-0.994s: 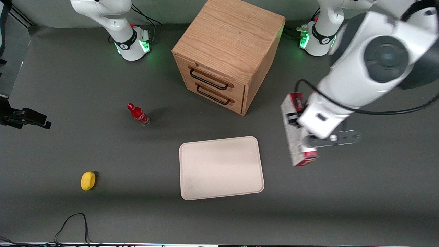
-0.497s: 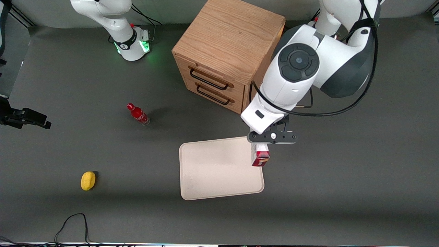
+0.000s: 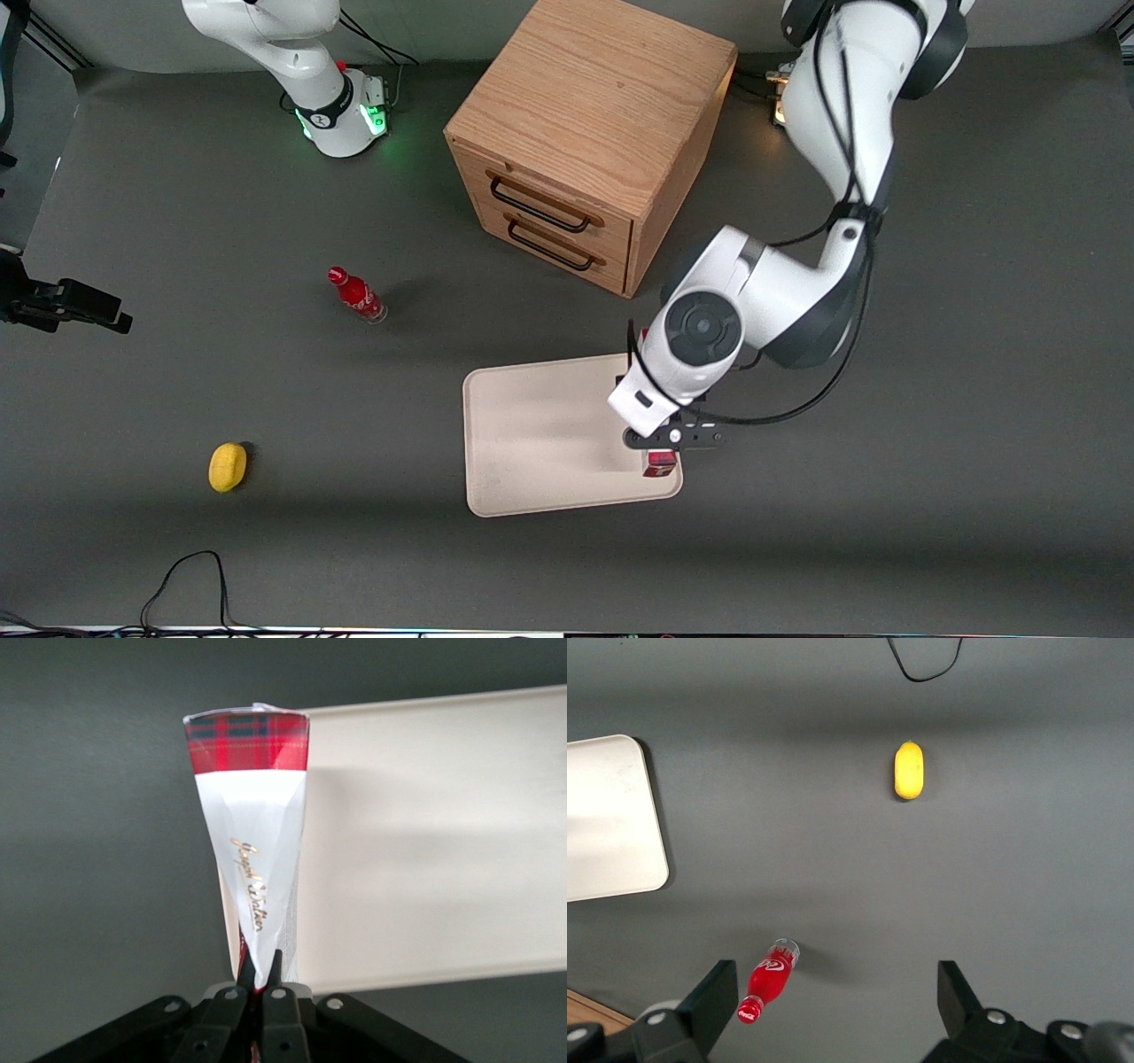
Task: Place red cookie box on tray
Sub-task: 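Carry the held cookie box over to the cream tray, then lower the cookie box upright onto the tray's corner, then open the left gripper and raise it away from the box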
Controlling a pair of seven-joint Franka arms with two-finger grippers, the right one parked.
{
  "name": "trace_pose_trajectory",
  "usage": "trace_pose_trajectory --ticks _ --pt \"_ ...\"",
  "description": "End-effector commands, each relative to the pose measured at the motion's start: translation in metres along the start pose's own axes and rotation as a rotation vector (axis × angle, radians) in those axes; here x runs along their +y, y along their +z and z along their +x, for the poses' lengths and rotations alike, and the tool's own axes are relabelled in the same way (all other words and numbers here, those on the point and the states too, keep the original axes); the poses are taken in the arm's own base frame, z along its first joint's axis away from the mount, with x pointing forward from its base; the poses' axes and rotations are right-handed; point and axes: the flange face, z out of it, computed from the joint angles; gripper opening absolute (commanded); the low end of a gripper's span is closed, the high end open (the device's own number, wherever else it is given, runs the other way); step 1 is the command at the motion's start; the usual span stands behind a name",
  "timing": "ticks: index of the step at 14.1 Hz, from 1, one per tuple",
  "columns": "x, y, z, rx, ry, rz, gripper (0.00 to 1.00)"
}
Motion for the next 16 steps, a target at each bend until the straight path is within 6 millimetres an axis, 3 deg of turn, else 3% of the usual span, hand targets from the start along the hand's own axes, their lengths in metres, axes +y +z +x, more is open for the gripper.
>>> trace_pose_trajectory --ticks 1,6,10,11,13,15,16 --pt "0.000 0.022 0.002 0.014 0.008 0.018 0.00" --pt "-0.004 0.058 0.010 0.016 -0.010 0.020 0.00" --pt "-0.004 0.066 0.010 0.015 -0.015 0.020 0.00" --pt "-0.005 0.067 0.010 0.011 -0.015 0.025 0.28" --pt "-0.009 0.061 0.011 0.011 -0.019 0.033 1.00" --pt "-0.012 0.059 0.011 0.006 -0.022 0.049 1.00" --pt "-0.014 0.045 0.008 -0.012 -0.023 0.063 1.00"
